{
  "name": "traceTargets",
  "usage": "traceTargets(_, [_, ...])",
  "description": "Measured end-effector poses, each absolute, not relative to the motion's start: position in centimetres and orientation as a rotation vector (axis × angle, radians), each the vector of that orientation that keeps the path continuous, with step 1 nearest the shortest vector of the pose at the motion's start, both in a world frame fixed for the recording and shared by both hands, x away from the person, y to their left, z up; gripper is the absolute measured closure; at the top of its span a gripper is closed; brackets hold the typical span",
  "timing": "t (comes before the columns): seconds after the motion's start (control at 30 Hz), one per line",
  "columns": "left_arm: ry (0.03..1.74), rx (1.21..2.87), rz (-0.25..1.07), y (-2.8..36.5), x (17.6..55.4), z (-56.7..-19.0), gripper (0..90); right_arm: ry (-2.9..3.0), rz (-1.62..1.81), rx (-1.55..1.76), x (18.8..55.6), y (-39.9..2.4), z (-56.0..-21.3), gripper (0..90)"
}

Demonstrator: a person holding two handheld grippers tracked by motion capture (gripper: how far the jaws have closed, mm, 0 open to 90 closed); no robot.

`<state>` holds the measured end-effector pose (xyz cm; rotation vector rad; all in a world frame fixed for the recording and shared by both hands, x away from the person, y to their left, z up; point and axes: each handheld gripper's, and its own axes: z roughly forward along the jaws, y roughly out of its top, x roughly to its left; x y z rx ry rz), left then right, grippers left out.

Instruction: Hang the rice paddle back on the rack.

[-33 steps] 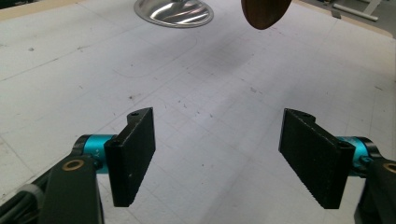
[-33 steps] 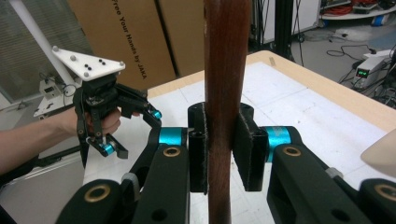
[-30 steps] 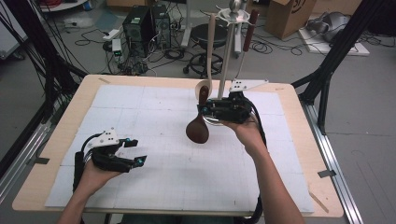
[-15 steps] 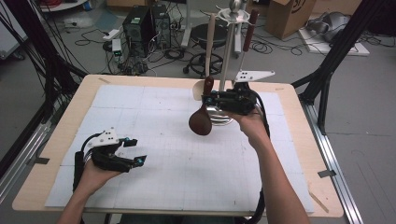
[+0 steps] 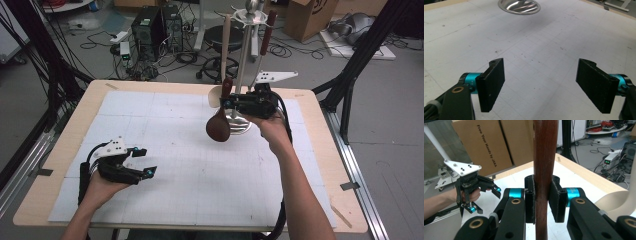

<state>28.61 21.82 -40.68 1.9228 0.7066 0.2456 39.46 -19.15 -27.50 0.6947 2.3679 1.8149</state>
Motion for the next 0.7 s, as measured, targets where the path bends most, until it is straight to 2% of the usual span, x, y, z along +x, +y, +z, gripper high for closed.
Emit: traceTargets(0.7, [0.727, 1.922, 0.267, 21.8, 28.6, -40.6, 19.3, 2.36, 1.778, 0.636, 40.9, -18.9, -23.3, 77.3])
